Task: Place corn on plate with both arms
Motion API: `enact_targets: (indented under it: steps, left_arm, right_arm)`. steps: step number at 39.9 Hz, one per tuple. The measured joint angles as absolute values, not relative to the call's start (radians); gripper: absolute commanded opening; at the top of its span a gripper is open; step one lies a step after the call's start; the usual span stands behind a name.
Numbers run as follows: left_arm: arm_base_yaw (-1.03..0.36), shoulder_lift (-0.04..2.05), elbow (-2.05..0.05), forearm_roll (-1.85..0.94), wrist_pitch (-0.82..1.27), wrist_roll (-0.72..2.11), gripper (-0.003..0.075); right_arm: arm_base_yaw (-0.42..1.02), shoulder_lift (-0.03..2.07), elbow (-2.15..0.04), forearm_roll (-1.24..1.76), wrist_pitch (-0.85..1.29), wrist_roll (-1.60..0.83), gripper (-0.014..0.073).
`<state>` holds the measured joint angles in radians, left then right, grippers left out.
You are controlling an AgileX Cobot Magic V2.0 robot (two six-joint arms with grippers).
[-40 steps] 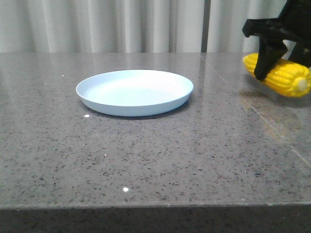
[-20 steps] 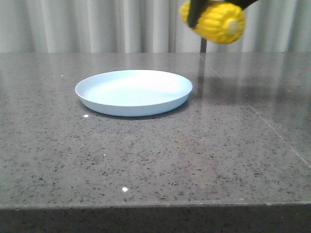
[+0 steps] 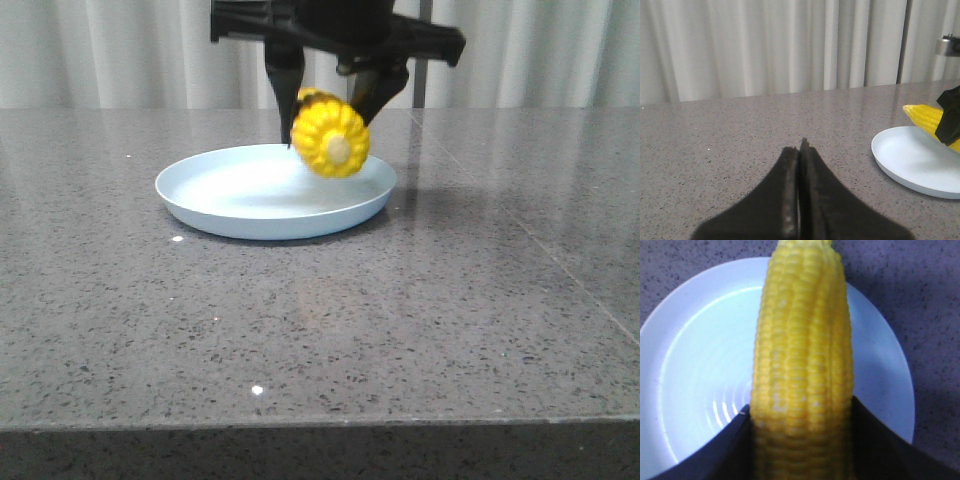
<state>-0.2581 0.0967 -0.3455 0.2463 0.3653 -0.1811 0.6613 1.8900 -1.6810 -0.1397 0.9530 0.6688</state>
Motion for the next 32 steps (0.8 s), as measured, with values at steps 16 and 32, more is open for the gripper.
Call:
enact_targets:
  steps: [16,32]
  left_arm:
    - [-0.258,0.097,-0.345,0.246,0.365,-0.181,-0.0020]
    - [-0.258,0.097,-0.345,0.246,0.365,-0.181,-0.0020]
  right_arm:
    - [0.661,1.926,-1.683,-0.082,0.926,0.683,0.0587]
    - [0.636,1.858,-1.818,-0.081,1.001,0.647,0.0644]
